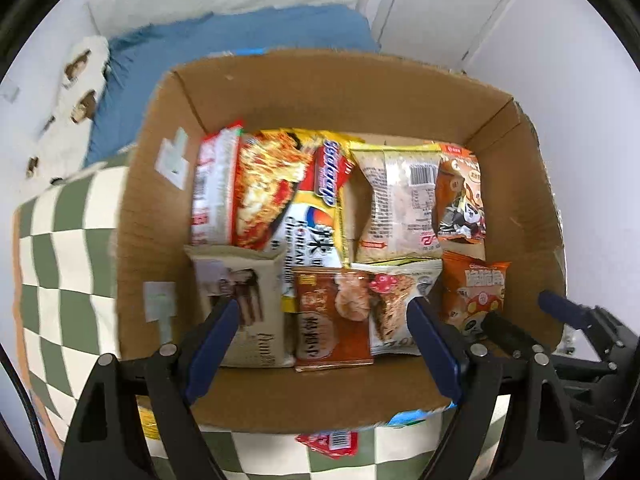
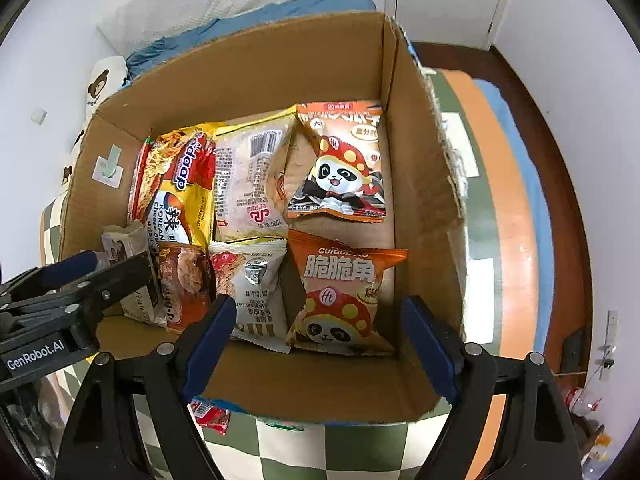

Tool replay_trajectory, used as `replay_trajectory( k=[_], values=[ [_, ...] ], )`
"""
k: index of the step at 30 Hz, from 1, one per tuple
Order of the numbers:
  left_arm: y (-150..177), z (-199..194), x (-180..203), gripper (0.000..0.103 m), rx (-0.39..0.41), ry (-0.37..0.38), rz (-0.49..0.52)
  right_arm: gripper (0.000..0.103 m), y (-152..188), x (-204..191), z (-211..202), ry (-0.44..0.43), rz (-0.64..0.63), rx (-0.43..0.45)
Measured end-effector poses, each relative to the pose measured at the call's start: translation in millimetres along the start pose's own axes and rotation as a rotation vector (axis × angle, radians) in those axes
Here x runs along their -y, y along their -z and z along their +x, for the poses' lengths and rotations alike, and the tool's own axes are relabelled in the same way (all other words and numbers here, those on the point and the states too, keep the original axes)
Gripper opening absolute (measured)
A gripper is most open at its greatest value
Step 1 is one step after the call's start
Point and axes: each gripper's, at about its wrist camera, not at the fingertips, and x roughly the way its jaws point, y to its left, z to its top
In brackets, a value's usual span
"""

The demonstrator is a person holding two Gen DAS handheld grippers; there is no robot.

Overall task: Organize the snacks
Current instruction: 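Withdraw both tools from the box back over the mat, then grasp the yellow chip bag with left tool while right tool grasps the clear gumball bag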

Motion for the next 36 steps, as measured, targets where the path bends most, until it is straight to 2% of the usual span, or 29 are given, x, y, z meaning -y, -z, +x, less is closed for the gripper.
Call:
replay_trajectory(
  k=[5,10,21,24,32,36],
  values=[
    [22,-30,-10,0.086,0.091,-0.037,-0.002,0.087,14,-5,-24,0.037,-0.027,0.088],
    [31,-50,-4,0.086,0.182,-0.073,-0.005,0.087,29,-8,-50,0.052,-0.035,0.165],
    [67,-116,9,0.086,0.353,-0.091,0.017,0.087,71,-25,-115,0.055,-0.057,0.313],
    [79,-133,13,0.086,0.391,-0.101,0.025,0.094,84,-27,-130,0.060,-0.059,0.345],
    [98,-168,18,0.086,0.454,-0.090,0.034,0.094,118,-29,-183,0.064,-0.048,0.457],
    [103,-174,19,0.086,0.450,-0.072,0.024,0.094,129,-33,-204,0.056,-0.050,0.491]
  ],
)
